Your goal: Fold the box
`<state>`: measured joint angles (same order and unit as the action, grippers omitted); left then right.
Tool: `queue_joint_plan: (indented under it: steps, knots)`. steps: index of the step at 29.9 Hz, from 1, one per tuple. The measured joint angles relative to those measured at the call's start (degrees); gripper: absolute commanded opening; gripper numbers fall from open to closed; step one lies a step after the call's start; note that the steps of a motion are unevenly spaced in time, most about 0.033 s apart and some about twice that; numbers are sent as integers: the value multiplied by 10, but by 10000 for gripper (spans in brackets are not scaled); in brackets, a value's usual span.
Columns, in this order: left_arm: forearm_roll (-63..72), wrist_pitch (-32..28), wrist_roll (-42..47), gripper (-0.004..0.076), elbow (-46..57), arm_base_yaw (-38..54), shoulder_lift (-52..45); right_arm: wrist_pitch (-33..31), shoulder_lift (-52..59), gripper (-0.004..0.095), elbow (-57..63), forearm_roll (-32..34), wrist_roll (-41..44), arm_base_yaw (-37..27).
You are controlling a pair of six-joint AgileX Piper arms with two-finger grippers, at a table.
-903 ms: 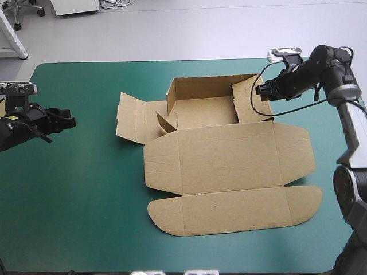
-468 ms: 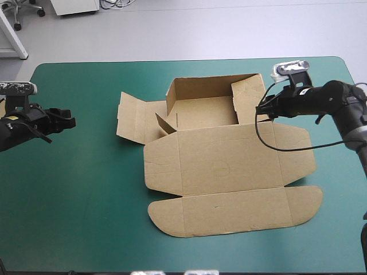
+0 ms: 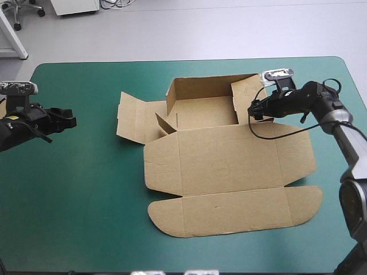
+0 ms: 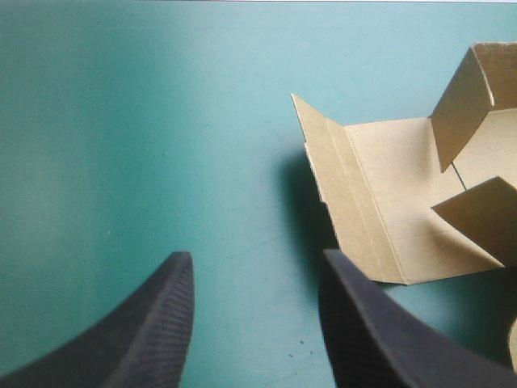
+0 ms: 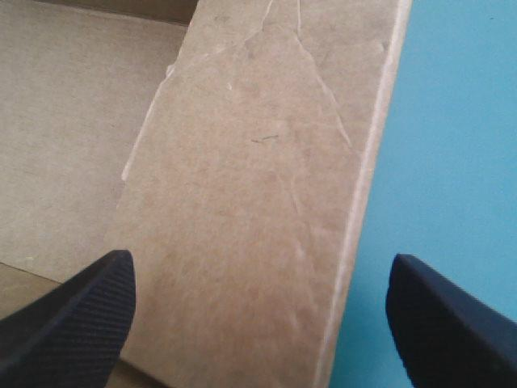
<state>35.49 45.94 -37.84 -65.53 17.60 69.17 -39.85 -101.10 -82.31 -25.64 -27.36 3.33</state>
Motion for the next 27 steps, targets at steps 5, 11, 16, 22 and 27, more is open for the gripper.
queue_joint_plan:
  steps: [5,11,16,22,27]
  knots:
    - [0,0,-2,349,0,0,0,-49,-75,746,-98,26,38,0]
    - [1,-1,-2,349,1,0,0,-153,-135,581,-188,72,77,0]
    - [1,-2,-2,349,17,0,0,-184,-154,443,-203,84,92,0]
    - [7,-2,-4,349,26,0,0,-184,-155,37,-206,106,121,2]
    - [20,-3,-13,349,26,0,0,-169,-156,-14,-206,117,132,2]
